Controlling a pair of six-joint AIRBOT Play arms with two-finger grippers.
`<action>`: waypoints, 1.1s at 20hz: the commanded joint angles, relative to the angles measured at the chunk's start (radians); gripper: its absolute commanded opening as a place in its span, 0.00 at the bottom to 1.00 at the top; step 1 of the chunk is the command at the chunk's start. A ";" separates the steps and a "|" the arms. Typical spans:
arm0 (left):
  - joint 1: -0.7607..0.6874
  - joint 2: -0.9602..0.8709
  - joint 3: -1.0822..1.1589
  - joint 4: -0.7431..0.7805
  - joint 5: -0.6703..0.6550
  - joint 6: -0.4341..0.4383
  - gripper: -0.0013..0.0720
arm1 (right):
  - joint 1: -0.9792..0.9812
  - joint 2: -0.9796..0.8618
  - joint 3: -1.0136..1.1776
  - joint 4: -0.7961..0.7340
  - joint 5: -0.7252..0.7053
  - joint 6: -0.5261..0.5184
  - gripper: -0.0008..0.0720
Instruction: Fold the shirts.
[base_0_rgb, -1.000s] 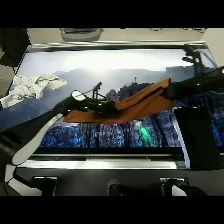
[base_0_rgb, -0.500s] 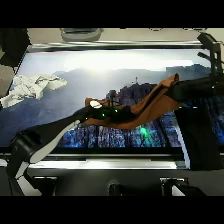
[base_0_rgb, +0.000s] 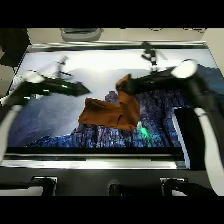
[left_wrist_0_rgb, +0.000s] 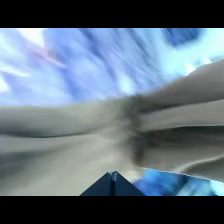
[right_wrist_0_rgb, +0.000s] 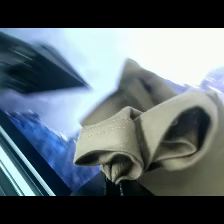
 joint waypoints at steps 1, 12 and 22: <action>0.227 0.188 0.000 0.117 -0.103 0.005 0.07 | 0.131 -0.163 0.001 0.120 -0.205 -0.003 0.08; 0.486 0.322 -0.019 0.139 -0.158 0.042 0.07 | 0.190 -0.318 0.001 0.179 -0.260 -0.093 0.90; 0.486 0.322 -0.139 0.108 -0.137 0.099 0.07 | -0.197 -0.139 -0.234 -0.349 0.174 0.178 0.89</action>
